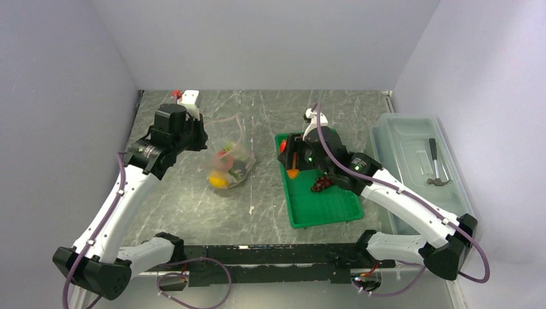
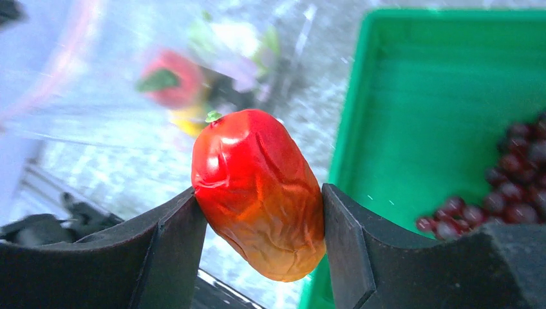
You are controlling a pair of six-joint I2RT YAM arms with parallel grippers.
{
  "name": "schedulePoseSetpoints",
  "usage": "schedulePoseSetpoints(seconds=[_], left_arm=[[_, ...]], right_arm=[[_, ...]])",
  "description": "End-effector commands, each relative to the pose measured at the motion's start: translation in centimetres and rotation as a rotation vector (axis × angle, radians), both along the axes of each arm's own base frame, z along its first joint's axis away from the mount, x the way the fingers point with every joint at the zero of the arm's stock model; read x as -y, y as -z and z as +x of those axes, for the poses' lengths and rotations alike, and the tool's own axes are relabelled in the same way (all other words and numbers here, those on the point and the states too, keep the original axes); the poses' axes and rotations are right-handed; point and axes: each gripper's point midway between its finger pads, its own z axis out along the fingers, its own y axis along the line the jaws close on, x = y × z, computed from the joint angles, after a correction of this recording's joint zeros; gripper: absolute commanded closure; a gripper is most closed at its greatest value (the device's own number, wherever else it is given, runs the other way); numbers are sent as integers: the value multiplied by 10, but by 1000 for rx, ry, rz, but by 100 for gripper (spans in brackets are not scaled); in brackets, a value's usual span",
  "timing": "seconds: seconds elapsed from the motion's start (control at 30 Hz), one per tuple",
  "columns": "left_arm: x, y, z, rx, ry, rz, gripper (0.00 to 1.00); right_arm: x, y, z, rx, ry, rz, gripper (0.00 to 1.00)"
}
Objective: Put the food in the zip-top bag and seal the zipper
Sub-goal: Pick up the fake fruit from the bin, then place the fake fruit in the zipper food storage bag.
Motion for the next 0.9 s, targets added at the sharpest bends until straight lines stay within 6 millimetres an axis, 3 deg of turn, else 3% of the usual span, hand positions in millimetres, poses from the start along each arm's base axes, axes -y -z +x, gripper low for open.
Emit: schedulePoseSetpoints(seconds=[0.0,0.27,0.43,0.6,0.87], left_arm=[[7,-15,0,64,48,-26,99],[21,-22,-6,85,132,-67,100],[34,-28,-12,103,205,-110,100],[43,-28,-15,97,252,-138,100],[46,-28,-16,93,270,-148,100]], right_arm=[[-40,-85,7,164,-81,259,72],[-81,-151,5,322,-186,445,72],[-99,-176,9,427,-218,506,72],[-118,-190,8,513,-265,537,71],[-139,-177,24,591,-275,507,71]])
